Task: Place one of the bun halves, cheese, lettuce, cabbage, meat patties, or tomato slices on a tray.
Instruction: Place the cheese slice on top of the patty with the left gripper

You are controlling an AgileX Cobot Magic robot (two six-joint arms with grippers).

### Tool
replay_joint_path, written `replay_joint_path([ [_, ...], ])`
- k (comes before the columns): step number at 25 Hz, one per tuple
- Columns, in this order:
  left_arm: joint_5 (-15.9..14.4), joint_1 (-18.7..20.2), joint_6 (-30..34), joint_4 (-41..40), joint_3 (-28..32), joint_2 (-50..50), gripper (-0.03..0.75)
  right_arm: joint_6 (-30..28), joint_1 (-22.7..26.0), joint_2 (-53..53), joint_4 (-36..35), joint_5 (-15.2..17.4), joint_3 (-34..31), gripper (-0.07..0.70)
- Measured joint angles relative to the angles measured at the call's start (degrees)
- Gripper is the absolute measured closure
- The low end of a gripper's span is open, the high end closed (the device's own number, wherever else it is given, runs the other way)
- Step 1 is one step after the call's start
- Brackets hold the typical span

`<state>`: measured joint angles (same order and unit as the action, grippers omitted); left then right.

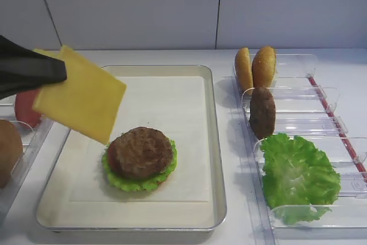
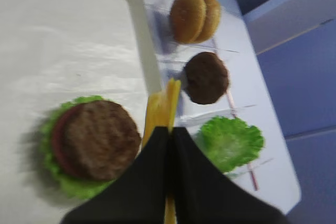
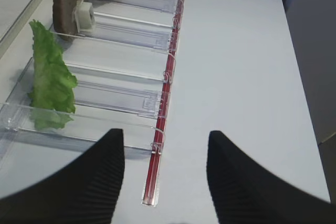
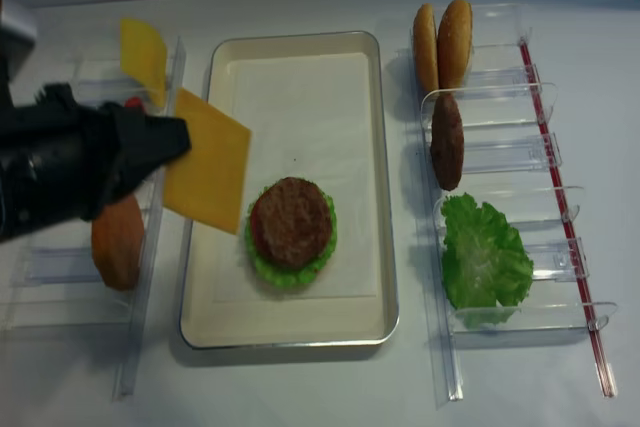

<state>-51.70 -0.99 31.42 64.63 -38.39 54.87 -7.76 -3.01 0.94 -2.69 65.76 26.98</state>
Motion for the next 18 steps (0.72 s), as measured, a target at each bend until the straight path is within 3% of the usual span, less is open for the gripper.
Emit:
replay_joint_path([
  [6, -0.4, 0.0, 10.3, 22.0, 7.2, 0.0, 0.703, 0.0, 0.0, 0.0, 0.0, 0.0, 0.0, 0.225],
  [9, 0.8, 1.3, 13.2, 28.6, 9.7, 0.0, 0.703, 0.0, 0.0, 0.0, 0.0, 0.0, 0.0, 0.225],
  [18, 11.1, 15.4, 18.7, 35.4, 12.0, 8.5, 0.703, 0.0, 0.0, 0.0, 0.0, 0.0, 0.0, 0.225],
])
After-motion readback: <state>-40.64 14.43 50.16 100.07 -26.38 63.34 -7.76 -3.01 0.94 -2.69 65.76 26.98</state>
